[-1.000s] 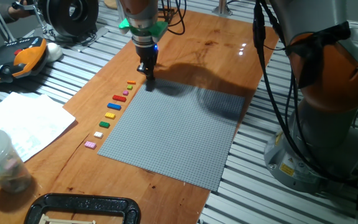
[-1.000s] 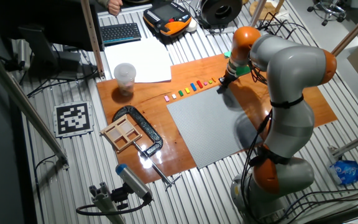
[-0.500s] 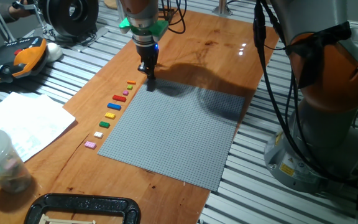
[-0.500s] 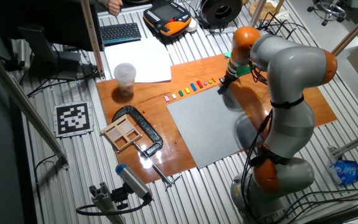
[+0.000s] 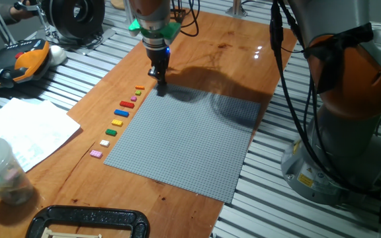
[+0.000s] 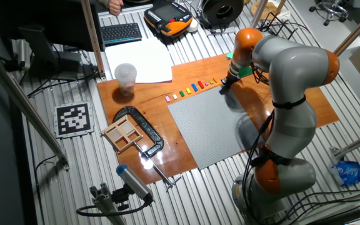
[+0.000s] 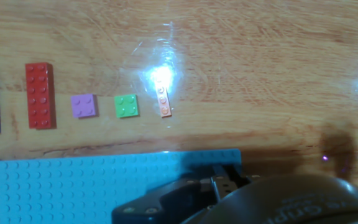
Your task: Build with small Lego blocks
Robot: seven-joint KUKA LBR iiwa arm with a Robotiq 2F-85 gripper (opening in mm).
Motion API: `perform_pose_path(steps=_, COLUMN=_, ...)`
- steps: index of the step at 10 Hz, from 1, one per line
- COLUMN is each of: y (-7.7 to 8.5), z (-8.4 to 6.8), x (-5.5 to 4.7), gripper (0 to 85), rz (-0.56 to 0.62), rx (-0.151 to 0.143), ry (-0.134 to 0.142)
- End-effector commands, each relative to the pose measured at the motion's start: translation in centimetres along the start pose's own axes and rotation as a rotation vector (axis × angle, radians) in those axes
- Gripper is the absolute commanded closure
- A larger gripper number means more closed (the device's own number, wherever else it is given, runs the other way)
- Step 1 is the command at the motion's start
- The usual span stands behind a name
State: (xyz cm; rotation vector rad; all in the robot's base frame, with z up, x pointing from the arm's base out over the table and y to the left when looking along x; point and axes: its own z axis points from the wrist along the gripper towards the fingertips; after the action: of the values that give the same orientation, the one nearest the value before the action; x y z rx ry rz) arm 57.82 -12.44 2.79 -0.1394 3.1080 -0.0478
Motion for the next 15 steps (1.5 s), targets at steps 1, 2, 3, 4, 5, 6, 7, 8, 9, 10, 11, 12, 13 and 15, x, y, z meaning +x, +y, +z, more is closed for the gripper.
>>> perform_pose_path(steps=1, y=0.0, z=0.2, x=0.0, gripper=85.0, rz=0.000, rx=-0.002, ry=0.000)
perform_pose_path(steps=2, y=0.0, z=0.2, x=0.0, gripper=85.0, rz=0.000, rx=-0.002, ry=0.000)
perform_pose_path(steps=3, y=0.0, z=0.3, x=0.0, gripper=85.0, rz=0.000, rx=0.000, ry=-0.003)
perform_pose_path(steps=4, y=0.1, z=0.6, x=0.0, gripper=85.0, rz=0.000, rx=0.000, ry=-0.007)
perform_pose_path(steps=5, y=0.0, z=0.6, x=0.0, gripper=85.0, rz=0.000, rx=-0.003, ry=-0.009)
perform_pose_path(steps=6, y=0.1, z=0.7, x=0.0, gripper=85.0, rz=0.000, rx=-0.003, ry=-0.009)
perform_pose_path(steps=7, y=0.1, z=0.7, x=0.0, gripper=85.0, rz=0.001, rx=-0.004, ry=-0.011)
perform_pose_path(steps=8, y=0.1, z=0.7, x=0.0, gripper=85.0, rz=0.009, rx=-0.012, ry=-0.005)
perform_pose_path(steps=9, y=0.1, z=0.6, x=0.0, gripper=85.0, rz=0.025, rx=-0.014, ry=-0.001)
perform_pose_path(steps=10, y=0.2, z=0.5, x=0.0, gripper=68.0, rz=0.032, rx=-0.005, ry=-0.002)
perform_pose_path(steps=11, y=0.2, z=0.3, x=0.0, gripper=68.0, rz=0.038, rx=-0.002, ry=-0.004)
perform_pose_path(steps=12, y=0.2, z=0.2, x=0.0, gripper=68.0, rz=0.043, rx=0.000, ry=0.000)
perform_pose_path(steps=13, y=0.3, z=0.0, x=0.0, gripper=51.0, rz=0.046, rx=0.006, ry=0.002)
perform_pose_path(steps=15, y=0.3, z=-0.3, x=0.0, gripper=51.0, rz=0.050, rx=0.013, ry=0.004)
